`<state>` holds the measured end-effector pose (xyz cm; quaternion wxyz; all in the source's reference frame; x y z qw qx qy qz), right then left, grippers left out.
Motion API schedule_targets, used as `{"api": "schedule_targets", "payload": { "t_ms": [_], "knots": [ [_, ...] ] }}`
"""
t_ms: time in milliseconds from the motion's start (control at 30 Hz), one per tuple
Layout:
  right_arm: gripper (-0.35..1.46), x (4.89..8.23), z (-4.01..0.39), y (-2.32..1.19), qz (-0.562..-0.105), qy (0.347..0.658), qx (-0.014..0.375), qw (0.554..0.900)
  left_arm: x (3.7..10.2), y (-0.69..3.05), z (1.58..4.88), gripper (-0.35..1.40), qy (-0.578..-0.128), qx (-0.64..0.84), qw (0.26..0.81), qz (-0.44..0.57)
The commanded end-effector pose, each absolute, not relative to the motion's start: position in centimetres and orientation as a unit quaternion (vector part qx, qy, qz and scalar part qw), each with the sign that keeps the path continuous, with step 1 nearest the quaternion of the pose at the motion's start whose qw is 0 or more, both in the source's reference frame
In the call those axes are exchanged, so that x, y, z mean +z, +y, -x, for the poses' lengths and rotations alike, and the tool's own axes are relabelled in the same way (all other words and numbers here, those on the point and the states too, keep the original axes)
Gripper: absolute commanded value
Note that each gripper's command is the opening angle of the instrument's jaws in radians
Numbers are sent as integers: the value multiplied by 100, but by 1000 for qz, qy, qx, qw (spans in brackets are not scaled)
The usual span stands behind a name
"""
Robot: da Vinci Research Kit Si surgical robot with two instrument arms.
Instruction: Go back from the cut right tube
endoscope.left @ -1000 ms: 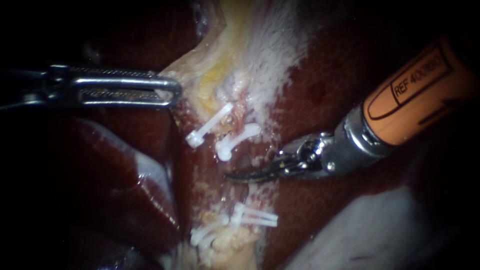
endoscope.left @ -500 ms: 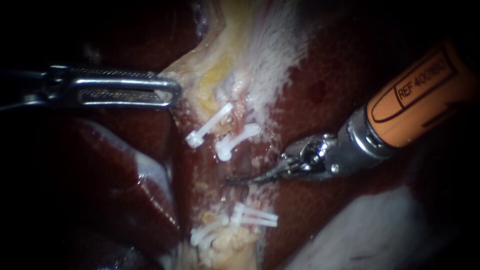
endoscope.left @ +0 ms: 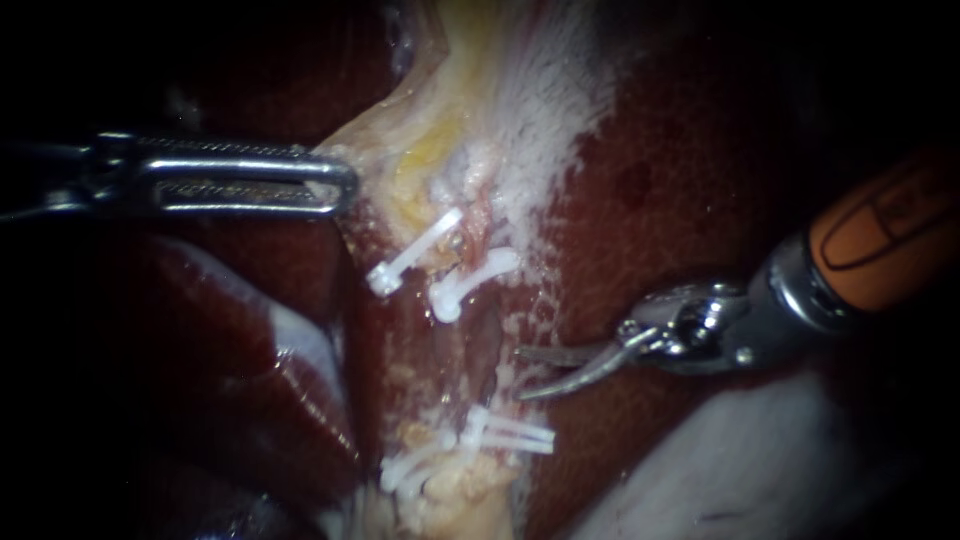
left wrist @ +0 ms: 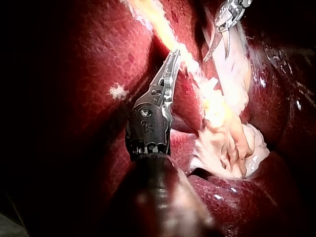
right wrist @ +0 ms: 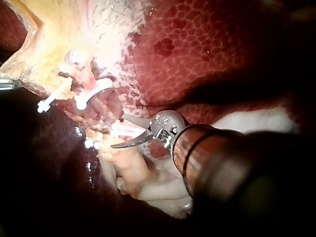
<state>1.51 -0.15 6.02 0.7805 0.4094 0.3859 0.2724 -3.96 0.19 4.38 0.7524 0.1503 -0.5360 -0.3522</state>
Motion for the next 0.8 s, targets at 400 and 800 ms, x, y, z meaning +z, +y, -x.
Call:
{"api": "schedule_targets", "payload": {
  "t_ms": [400,800],
  "knots": [
    [133,582,-127,8,-271,401,126,866,444,19,395,-25,-536,-351,753,-150],
    [143,561,-127,33,-216,407,119,880,452,17,395,-25,-534,-350,755,-149]
  ]
}}
